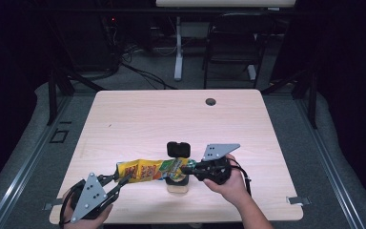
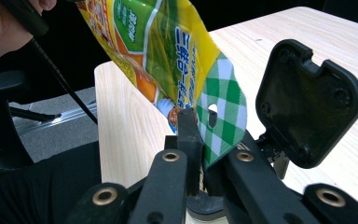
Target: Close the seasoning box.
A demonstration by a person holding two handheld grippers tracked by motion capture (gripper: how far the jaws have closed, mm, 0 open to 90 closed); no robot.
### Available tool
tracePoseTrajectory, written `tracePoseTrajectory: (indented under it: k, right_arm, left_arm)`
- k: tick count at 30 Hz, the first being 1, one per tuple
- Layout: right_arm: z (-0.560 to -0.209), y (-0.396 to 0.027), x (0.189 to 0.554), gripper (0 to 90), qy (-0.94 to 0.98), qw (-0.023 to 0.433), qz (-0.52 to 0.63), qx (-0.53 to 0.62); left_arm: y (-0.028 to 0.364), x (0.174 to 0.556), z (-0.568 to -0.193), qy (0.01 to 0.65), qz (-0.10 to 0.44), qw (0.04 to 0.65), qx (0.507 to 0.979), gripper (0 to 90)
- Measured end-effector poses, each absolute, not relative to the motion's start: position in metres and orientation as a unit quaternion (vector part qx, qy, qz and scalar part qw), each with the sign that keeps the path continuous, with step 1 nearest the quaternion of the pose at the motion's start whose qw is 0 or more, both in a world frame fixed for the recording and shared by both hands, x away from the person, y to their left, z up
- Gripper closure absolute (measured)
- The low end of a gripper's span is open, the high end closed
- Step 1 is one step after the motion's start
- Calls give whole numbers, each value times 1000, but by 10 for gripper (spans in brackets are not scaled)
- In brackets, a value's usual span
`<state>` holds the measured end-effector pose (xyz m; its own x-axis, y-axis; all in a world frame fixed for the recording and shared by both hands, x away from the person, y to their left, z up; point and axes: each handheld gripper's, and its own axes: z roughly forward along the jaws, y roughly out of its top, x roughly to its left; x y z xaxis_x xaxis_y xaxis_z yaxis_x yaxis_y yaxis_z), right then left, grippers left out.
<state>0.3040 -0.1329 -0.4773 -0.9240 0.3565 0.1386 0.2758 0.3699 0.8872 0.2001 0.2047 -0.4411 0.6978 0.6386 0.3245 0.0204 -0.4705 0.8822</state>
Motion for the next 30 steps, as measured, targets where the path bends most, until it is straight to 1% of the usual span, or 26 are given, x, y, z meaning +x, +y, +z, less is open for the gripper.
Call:
tracePoseTrajectory:
  k: [7,22,30]
  right_arm:
    - [-478,-130,303,896,826,29,530,190]
    - [-478,-129,304,898,825,27,530,193]
    - [-477,-131,303,899,825,20,532,190]
  left_arm:
    - [208,198,-440,210,328,471,791,811]
    - [208,200,-439,211,331,473,789,811]
    - [209,204,-439,215,323,479,787,810]
